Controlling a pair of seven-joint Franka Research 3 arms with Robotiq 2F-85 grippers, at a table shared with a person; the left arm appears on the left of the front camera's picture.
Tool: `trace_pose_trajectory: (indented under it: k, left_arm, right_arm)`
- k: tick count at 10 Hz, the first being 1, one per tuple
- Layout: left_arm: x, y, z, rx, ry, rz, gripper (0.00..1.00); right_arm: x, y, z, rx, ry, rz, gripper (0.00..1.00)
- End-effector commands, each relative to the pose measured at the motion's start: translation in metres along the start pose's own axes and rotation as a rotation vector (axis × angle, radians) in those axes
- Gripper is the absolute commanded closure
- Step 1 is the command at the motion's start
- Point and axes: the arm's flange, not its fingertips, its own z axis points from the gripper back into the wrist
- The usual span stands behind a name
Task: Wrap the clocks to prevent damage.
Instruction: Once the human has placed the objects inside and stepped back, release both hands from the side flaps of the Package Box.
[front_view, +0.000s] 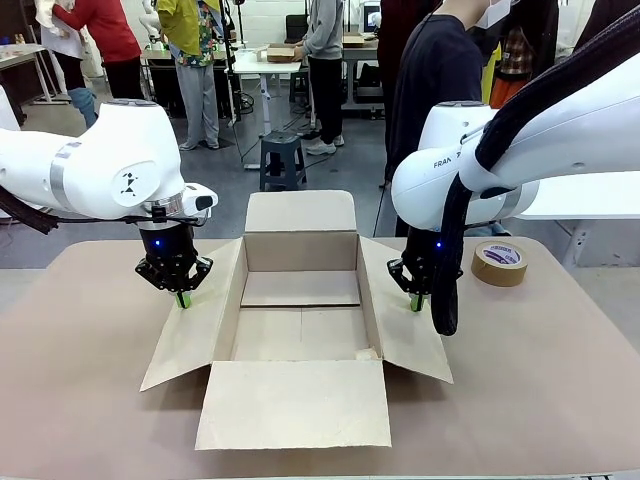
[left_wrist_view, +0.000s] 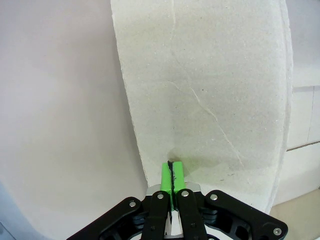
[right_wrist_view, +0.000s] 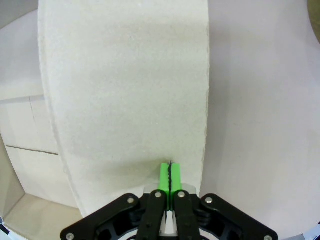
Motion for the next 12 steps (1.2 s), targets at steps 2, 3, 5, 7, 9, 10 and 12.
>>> trace_pose_trajectory:
  k: [2, 3, 5, 7, 9, 10, 12]
  left_arm:
    - [-0.0009, 0.0011, -0.0007, 0.015, 0.004, 0.003, 1.00]
    - [-0.0009, 0.0011, -0.0007, 0.015, 0.004, 0.003, 1.00]
    - [-0.0009, 0.0011, -0.0007, 0.015, 0.004, 0.003, 1.00]
    - [-0.0009, 0.0011, -0.0007, 0.015, 0.004, 0.003, 1.00]
    - [-0.0009, 0.0011, -0.0007, 0.015, 0.004, 0.003, 1.00]
    - [-0.0009, 0.0011, -0.0007, 0.015, 0.004, 0.003, 1.00]
    - [-0.0009, 0.0011, -0.0007, 0.015, 0.004, 0.003, 1.00]
  right_arm:
    - [-0.0001, -0.0005, -0.0013, -0.001, 0.002, -0.003, 0.99]
    - [-0.0001, -0.0005, -0.0013, -0.001, 0.002, -0.003, 0.99]
    - [-0.0001, -0.0005, -0.0013, -0.001, 0.002, -0.003, 0.99]
    - [-0.0001, -0.0005, -0.0013, -0.001, 0.002, -0.003, 0.99]
    - [-0.0001, -0.0005, -0.0013, -0.001, 0.002, -0.003, 0.99]
    - [-0.0001, -0.0005, -0.0013, -0.001, 0.002, -0.003, 0.99]
    - [-0.0001, -0.0005, -0.0013, -0.001, 0.002, -0.003, 0.99]
